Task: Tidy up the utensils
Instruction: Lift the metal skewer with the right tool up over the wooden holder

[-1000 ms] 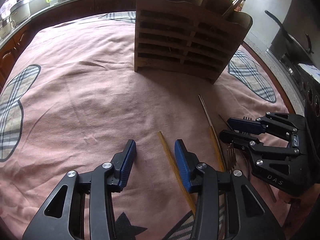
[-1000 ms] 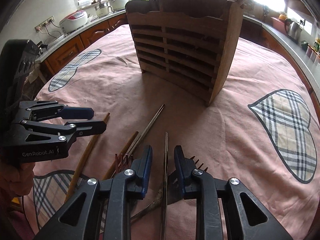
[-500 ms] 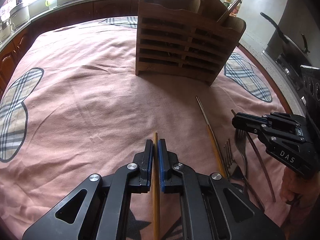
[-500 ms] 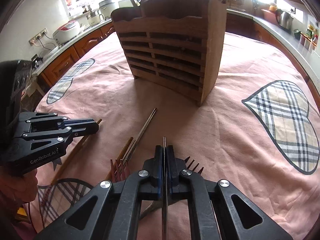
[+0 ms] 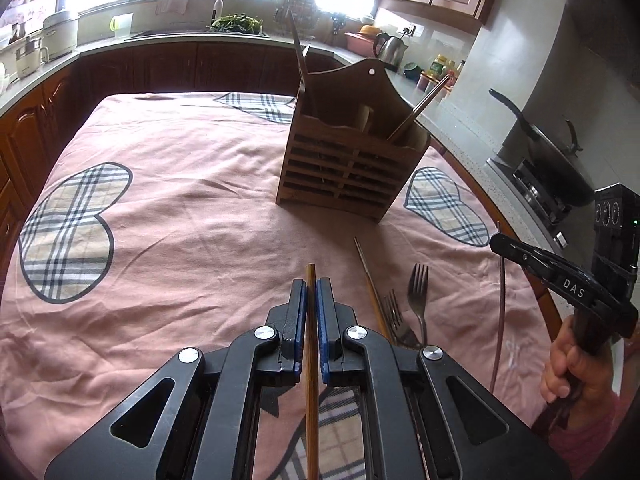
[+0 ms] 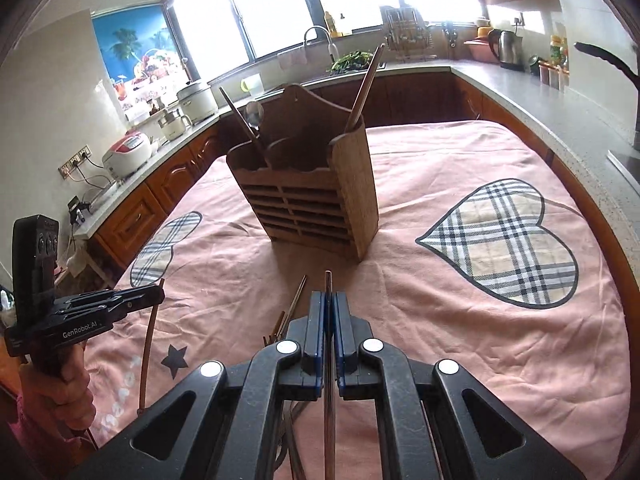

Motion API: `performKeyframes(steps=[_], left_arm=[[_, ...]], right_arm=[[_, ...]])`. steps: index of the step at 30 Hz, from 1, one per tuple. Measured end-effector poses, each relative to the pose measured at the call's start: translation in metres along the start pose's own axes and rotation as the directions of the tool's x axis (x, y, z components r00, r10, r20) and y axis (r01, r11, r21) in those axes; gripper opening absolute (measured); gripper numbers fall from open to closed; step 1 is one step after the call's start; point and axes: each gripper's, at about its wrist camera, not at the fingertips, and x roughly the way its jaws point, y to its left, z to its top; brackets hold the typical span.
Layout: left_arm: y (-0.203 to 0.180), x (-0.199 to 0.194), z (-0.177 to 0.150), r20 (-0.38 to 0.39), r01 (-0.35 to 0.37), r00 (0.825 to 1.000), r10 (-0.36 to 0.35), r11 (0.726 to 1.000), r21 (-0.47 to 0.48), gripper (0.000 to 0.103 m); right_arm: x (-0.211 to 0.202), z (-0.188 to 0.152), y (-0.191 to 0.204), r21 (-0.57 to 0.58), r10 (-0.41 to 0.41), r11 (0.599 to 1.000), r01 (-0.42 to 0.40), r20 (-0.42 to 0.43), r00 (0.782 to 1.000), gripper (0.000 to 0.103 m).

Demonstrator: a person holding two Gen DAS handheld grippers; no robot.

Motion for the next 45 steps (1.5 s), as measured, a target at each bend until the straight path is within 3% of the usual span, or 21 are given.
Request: performKeyframes(steps=[25, 35, 45], left_arm=[[-0.001, -0.073, -0.02, 0.144, 0.013, 0.99, -0.012, 1.0, -0.002, 0.005], [0.003, -0.103, -0.019, 0.235, 0.034, 0.971, -0.03, 0.999, -0.014, 0.005], [0.017, -0.118, -0.001, 0.326, 0.065, 0.945, -0.035, 0.995, -0.08, 0.005]], right_arm=[[-0.071, -0.013, 0.021, -0.012, -0.028, 0.999, 0.03, 0.135, 0.99, 0.004], [-0.098, -0.012, 0.024, 0.0, -0.044, 0.999, 0.045, 0.207, 0.977, 0.004], [-0.114, 0.007, 0.02, 0.044, -0.057, 0.998, 0.046, 0.31, 0.949, 0.004]])
